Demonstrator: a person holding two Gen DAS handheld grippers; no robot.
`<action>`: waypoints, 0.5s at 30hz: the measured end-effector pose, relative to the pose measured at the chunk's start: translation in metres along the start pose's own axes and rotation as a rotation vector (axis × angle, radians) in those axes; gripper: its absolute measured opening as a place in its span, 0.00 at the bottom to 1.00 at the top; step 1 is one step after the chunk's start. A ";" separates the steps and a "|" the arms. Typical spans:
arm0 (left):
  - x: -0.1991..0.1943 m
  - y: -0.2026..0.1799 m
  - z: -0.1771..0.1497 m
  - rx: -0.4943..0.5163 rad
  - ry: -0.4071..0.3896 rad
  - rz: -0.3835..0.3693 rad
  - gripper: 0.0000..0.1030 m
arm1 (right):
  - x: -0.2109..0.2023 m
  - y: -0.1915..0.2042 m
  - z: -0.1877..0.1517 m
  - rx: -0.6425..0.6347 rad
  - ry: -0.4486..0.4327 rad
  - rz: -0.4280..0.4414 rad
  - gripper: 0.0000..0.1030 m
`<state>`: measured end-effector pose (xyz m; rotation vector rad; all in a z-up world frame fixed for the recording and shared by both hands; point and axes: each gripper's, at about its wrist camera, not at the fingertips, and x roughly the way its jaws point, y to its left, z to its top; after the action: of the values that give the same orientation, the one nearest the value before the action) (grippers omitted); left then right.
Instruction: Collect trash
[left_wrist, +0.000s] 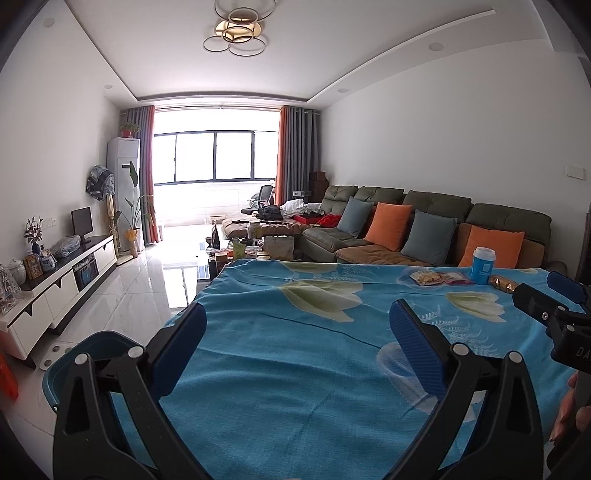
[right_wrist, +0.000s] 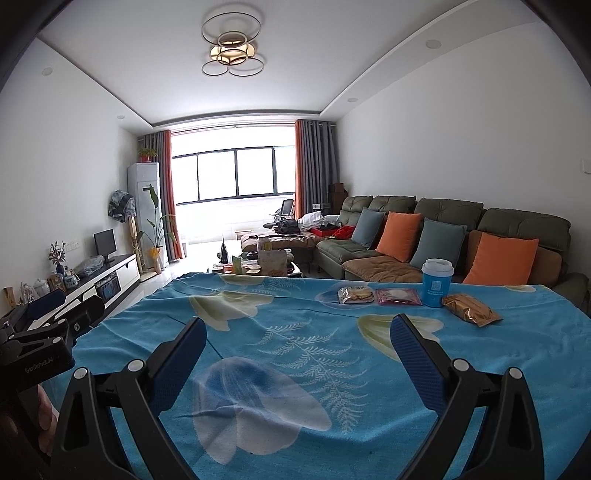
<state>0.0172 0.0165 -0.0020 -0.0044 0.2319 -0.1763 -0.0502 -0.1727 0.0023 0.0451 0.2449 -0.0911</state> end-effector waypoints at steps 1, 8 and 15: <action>-0.001 0.000 0.000 0.001 -0.002 0.001 0.95 | -0.001 -0.001 0.000 0.002 -0.003 -0.001 0.94; -0.003 -0.001 0.000 0.007 -0.010 0.003 0.95 | -0.002 -0.002 0.001 0.004 -0.003 -0.005 0.94; -0.001 -0.002 0.000 0.012 -0.014 0.003 0.95 | -0.002 0.000 0.002 0.002 -0.004 -0.001 0.94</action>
<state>0.0156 0.0148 -0.0015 0.0067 0.2170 -0.1743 -0.0515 -0.1728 0.0048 0.0470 0.2413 -0.0929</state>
